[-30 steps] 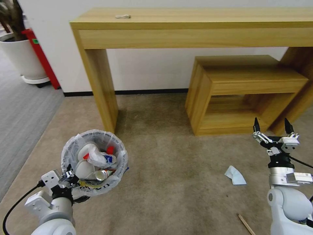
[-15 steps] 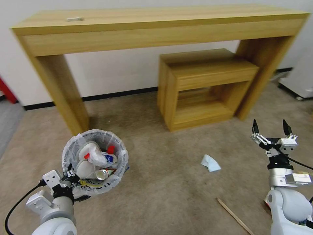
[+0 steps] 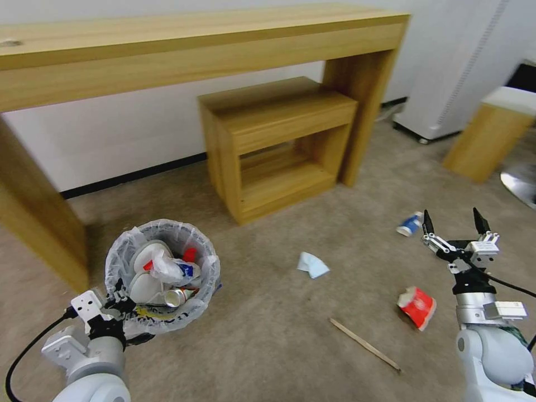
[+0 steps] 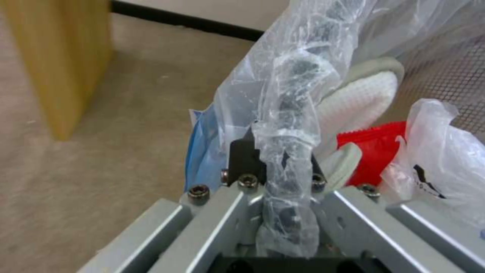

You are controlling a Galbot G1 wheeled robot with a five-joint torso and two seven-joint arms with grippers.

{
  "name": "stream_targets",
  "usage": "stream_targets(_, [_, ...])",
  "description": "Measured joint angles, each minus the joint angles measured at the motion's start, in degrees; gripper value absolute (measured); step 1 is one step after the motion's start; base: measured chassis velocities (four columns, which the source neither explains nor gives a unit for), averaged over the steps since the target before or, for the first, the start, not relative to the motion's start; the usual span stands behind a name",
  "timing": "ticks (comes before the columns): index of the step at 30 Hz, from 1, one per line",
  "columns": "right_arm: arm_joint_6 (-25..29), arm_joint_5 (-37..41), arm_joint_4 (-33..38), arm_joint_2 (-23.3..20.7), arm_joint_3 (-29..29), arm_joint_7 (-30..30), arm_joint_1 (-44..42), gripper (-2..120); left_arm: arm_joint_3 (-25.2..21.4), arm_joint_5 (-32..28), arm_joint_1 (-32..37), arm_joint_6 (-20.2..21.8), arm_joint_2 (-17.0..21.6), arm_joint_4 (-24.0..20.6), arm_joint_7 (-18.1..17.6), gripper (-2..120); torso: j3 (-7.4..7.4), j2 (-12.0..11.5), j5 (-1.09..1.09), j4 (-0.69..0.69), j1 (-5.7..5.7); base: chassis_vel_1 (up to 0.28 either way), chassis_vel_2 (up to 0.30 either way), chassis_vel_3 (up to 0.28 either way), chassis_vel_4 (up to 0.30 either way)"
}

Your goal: Pick up the trash bin and place the garbage on the floor into it.

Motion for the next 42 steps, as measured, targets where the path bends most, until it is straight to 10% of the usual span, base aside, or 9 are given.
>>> stream_targets(42, [2.11, 0.62, -1.36, -0.15, -0.95, -0.20, 0.92, 100, -0.15, -0.15, -0.03, -1.43, 0.21, -0.28, -0.12, 0, 0.00, 0.00, 0.00, 0.00, 0.00, -0.065, -0.064, -0.063, -0.062])
